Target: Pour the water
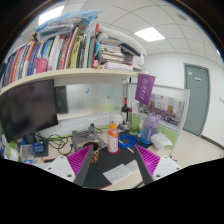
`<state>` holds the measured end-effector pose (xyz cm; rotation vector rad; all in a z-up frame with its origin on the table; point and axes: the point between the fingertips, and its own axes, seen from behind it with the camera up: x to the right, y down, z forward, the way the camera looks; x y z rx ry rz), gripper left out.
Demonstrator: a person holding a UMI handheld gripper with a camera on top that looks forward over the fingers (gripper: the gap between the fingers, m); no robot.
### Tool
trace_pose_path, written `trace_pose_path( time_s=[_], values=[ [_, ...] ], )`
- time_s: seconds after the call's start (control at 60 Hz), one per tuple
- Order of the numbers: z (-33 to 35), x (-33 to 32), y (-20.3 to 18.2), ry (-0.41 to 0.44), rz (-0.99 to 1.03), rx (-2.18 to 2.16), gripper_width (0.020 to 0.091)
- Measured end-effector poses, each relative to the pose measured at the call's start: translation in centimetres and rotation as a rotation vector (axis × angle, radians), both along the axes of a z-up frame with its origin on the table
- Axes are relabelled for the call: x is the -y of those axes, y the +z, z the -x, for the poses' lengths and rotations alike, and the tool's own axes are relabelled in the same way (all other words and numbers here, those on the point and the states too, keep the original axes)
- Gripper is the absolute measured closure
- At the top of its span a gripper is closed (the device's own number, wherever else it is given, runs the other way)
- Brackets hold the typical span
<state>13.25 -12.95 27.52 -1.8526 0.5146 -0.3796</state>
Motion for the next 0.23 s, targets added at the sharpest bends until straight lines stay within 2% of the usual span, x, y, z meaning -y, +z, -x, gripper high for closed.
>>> trace_pose_path(
  time_s=[0.233],
  values=[
    [3.3, 2.6, 1.3, -0.021, -0.024, 0.006, 0.0272]
  ],
)
